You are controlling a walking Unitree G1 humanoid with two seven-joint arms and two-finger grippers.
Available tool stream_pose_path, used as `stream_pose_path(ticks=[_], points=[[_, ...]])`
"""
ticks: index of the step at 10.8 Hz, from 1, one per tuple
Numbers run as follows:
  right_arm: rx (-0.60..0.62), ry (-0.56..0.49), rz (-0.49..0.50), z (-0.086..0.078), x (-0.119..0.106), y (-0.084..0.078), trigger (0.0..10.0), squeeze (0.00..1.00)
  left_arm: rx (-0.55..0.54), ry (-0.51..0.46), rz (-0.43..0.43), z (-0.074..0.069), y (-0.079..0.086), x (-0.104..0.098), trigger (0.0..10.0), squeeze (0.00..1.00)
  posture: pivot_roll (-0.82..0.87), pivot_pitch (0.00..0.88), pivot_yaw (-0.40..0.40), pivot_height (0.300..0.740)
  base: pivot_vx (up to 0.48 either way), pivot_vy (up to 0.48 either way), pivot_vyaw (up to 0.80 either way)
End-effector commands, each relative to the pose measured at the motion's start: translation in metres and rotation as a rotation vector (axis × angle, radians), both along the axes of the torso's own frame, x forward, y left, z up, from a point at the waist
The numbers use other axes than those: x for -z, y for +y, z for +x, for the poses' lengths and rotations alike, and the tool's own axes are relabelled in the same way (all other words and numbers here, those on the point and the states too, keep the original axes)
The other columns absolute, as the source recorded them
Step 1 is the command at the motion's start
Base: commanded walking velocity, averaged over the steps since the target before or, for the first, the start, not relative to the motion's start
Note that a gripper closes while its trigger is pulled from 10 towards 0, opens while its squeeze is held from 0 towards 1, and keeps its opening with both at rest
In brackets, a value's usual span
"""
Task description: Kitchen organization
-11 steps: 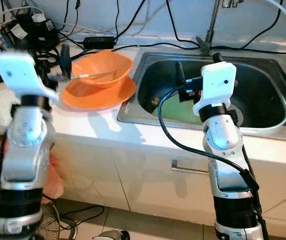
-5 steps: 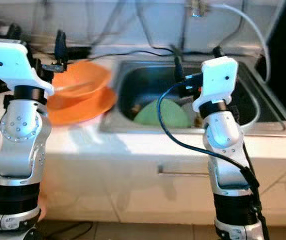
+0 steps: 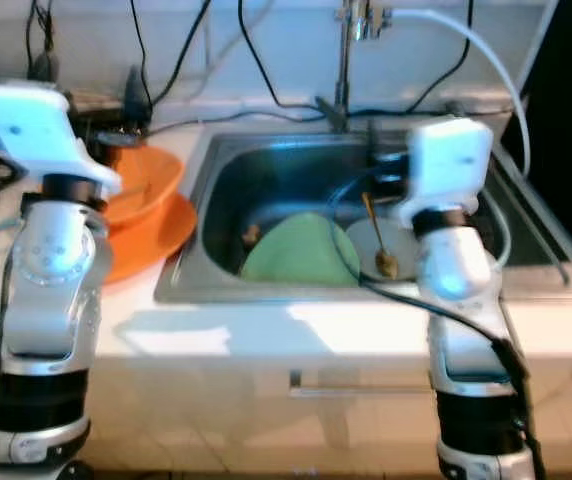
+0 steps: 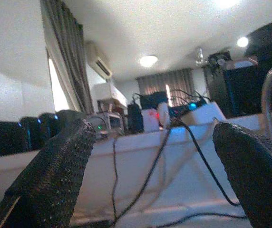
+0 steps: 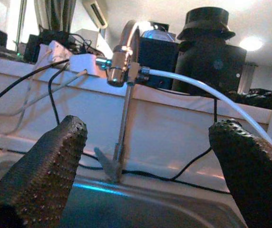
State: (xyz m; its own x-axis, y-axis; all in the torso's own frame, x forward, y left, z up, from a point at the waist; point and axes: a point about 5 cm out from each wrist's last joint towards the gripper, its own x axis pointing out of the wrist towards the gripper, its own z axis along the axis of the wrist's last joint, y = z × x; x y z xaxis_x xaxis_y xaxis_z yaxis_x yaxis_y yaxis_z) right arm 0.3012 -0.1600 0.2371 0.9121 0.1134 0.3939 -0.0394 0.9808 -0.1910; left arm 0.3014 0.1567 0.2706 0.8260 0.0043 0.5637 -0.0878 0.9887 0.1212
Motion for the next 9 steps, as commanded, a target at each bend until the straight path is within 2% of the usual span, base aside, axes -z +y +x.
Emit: stream_pose_path(ticks=[1,2,5,6,8,9], points=[[-0.043,-0.004,0.004,-0.001,-0.001,0.011,10.0,0.0,-0.04,0.005,0.002,-0.002,0.01,0.0,10.0,0.0,0.11,0.0,0.044,0.74,0.0,0.0,0.0],[-0.042,-0.002,0.005,-0.001,-0.001,0.011,10.0,0.0,-0.042,0.007,-0.002,-0.002,0.01,0.0,10.0,0.0,0.11,0.0,0.044,0.74,0.0,0.0,0.0],[-0.048,0.006,0.004,-0.001,0.001,0.011,10.0,0.0,-0.111,0.057,-0.061,-0.001,0.028,0.009,10.0,0.0,0.12,0.0,0.041,0.74,0.0,0.0,0.0],[-0.063,0.016,0.004,0.0,0.002,0.011,10.0,0.0,-0.205,0.118,-0.127,-0.001,0.052,0.021,10.0,0.0,0.13,0.0,0.033,0.74,0.0,0.0,0.0],[-0.105,0.042,-0.003,0.003,0.003,0.012,10.0,0.0,-0.295,0.185,-0.216,0.001,0.075,0.036,10.0,0.0,0.14,0.0,0.026,0.74,0.0,0.0,0.0],[-0.143,0.063,0.0,0.005,0.003,0.013,10.0,0.0,-0.304,0.214,-0.262,0.004,0.078,0.042,10.0,0.0,0.14,0.0,0.026,0.74,0.0,0.0,0.0]])
